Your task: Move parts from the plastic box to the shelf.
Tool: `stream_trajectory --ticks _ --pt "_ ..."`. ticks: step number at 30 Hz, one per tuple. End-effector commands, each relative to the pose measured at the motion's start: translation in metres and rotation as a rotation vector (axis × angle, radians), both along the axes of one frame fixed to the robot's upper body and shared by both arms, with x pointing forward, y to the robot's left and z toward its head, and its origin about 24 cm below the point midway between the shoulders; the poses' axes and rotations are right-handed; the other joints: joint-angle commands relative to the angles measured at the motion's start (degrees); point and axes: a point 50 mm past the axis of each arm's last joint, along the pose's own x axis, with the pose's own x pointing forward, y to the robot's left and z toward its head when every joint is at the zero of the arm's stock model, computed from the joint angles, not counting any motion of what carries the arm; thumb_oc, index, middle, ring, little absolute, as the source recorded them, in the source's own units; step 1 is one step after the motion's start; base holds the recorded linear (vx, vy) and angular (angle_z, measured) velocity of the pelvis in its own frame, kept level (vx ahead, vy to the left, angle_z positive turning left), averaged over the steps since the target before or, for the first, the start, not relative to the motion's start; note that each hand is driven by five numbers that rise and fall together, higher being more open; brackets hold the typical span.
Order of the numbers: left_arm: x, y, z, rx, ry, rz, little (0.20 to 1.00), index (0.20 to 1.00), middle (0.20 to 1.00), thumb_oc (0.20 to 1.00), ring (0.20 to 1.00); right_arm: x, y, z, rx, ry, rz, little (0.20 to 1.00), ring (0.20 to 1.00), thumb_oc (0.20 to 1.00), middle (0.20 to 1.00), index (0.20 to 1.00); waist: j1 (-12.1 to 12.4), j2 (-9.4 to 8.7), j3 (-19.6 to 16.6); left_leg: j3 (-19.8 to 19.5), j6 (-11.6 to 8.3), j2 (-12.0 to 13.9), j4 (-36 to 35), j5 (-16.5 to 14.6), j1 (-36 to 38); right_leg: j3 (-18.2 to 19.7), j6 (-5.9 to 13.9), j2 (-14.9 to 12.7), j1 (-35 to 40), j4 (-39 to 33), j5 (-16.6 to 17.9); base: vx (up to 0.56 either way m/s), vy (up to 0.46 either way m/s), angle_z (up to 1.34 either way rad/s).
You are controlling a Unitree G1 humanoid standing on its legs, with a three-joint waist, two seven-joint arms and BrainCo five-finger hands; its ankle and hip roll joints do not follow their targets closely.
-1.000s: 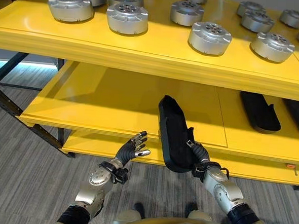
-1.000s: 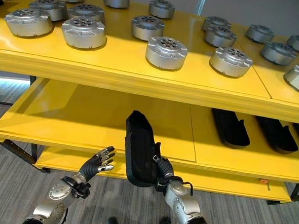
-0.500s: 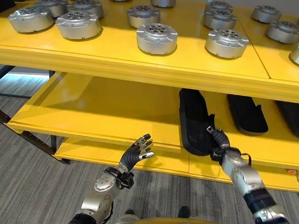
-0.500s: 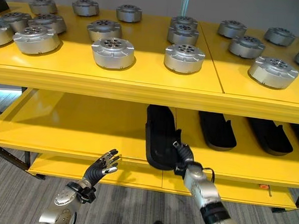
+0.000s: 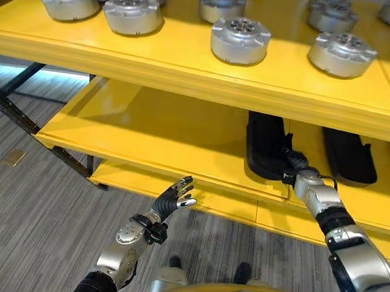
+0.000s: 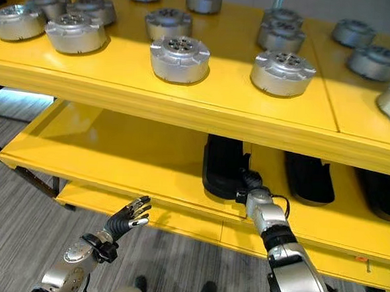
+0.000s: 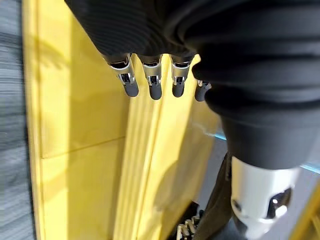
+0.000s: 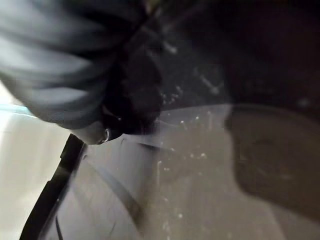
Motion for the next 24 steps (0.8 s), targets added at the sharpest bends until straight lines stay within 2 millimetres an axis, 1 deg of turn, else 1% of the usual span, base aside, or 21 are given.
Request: stream_trajectory --ticks 1,5,7,11,13,18,24 --pt "0.017 -0.019 0.021 -0.083 -0.094 -0.067 1.000 1.000 1.000 1.000 1.000 0.036 -0.009 0.071 -0.045 -0.234 -0.022 0.200 0.200 0.200 0.200 0.200 1.38 0.77 1.79 1.87 -0.90 2.98 2.74 2.68 -2.91 -0.40 3.32 -4.48 -1.14 8.89 -3.37 -0.16 0.022 0.11" --pt "0.034 -0.020 0.038 -0.089 -0.168 -0.076 1.000 1.000 1.000 1.000 1.000 0.048 -0.024 0.103 -0.070 -0.311 -0.074 0.200 0.200 0.200 0.200 0.200 1.78 2.18 6.17 1.05 -1.14 3.41 4.85 3.19 -7.17 -0.17 3.19 -4.96 -5.08 11.56 -3.89 -0.21 0.013 0.04" --pt "0.040 -0.020 0.045 -0.096 -0.189 -0.072 1.000 1.000 1.000 1.000 1.000 0.052 -0.030 0.117 -0.091 -0.335 -0.098 0.200 0.200 0.200 0.200 0.200 1.96 2.82 8.00 0.83 -1.29 3.48 5.21 3.54 -8.42 -0.08 3.08 -5.02 -6.35 12.27 -4.05 -0.15 0.001 0.06" --pt "0.045 -0.025 0.053 -0.103 -0.210 -0.078 1.000 1.000 1.000 1.000 1.000 0.056 -0.037 0.133 -0.137 -0.360 -0.131 0.200 0.200 0.200 0.200 0.200 2.13 3.78 10.95 0.56 -1.41 3.46 5.92 3.76 -10.22 -0.09 2.88 -5.19 -8.43 13.94 -4.64 -0.10 -0.006 0.01" --pt "0.047 -0.028 0.057 -0.117 -0.222 -0.082 1.000 1.000 1.000 1.000 1.000 0.057 -0.046 0.142 -0.178 -0.365 -0.152 0.200 0.200 0.200 0.200 0.200 2.09 4.42 12.85 0.46 -1.45 3.45 6.92 3.68 -11.48 -0.05 2.64 -5.42 -9.81 15.13 -4.91 -0.09 0.012 -0.02" --pt "0.049 -0.030 0.061 -0.127 -0.235 -0.076 1.000 1.000 1.000 1.000 1.000 0.058 -0.051 0.151 -0.197 -0.370 -0.186 0.200 0.200 0.200 0.200 0.200 1.92 5.04 14.57 0.59 -1.39 3.30 7.20 3.60 -12.16 0.08 2.56 -5.68 -11.09 16.07 -5.05 -0.05 0.009 0.00" --pt "0.048 -0.035 0.062 -0.126 -0.235 -0.085 1.000 1.000 1.000 1.000 1.000 0.058 -0.055 0.151 -0.217 -0.357 -0.210 0.200 0.200 0.200 0.200 0.200 1.56 5.44 15.45 0.95 -1.29 3.16 7.12 3.50 -11.82 0.33 2.52 -6.01 -11.74 16.94 -5.16 -0.01 0.002 0.00"
